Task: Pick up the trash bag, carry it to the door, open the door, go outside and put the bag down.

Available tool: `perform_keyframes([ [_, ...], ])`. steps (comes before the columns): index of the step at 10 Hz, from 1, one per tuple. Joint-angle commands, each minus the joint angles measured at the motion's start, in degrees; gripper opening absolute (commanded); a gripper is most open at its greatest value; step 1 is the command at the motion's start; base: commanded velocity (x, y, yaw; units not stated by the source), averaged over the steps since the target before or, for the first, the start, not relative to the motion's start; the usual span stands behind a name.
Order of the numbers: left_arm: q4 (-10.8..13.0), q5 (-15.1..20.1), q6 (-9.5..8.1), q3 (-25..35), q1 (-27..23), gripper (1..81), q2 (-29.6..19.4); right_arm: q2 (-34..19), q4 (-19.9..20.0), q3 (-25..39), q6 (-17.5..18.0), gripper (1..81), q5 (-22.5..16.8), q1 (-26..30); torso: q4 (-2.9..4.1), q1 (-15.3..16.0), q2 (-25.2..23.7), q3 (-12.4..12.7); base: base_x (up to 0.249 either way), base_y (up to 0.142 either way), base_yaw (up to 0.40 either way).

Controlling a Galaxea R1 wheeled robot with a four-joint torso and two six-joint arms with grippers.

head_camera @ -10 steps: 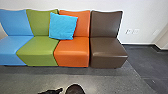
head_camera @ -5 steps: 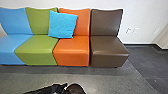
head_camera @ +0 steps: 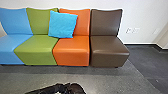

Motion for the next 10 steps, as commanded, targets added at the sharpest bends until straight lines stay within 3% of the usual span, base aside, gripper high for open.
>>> perform_keyframes([
  [1,-0.61,4.22,-0.43,0.26,-6.8,81.1,0.38,-3.11,1.28,1.33,0.28,81.1,-4.44,3.54,0.0,3.65,-5.64,-5.3,0.0,0.0,0.0],
  [2,-0.52,4.13,-0.43,0.26,-6.63,81.1,0.47,-3.11,1.28,1.33,0.28,81.1,-4.44,3.54,0.0,4.8,-7.52,-7.06,0.0,0.0,0.0],
  [3,-0.43,4.13,-0.43,0.08,-6.63,81.1,0.47,-3.02,1.28,1.33,0.28,81.1,-4.44,3.54,0.0,6.01,-9.42,-5.42,0.0,0.0,0.0],
  [4,-0.26,4.13,-0.43,-0.8,-6.54,81.1,0.65,-3.11,1.28,1.24,0.28,81.1,-4.44,3.54,0.0,7.34,-11.56,-5.42,0.0,0.0,0.0],
  [7,-0.17,4.04,-0.34,-1.41,-5.4,81.1,0.74,-3.02,1.37,1.33,0.28,81.1,-4.44,3.54,0.0,10.67,-16.83,-7.12,0.0,0.0,0.0],
  [9,-0.17,3.87,-0.34,-1.41,-4.61,81.1,0.74,-3.2,1.28,1.41,0.28,81.1,-4.44,3.54,0.0,13.03,-20.76,-12.75,0.0,0.0,0.0],
  [10,-0.26,3.78,-0.34,-1.41,-4.43,81.1,0.74,-3.37,1.28,1.5,0.28,81.1,-4.44,3.54,0.0,13.94,-20.92,-13.46,0.0,0.0,0.0],
])
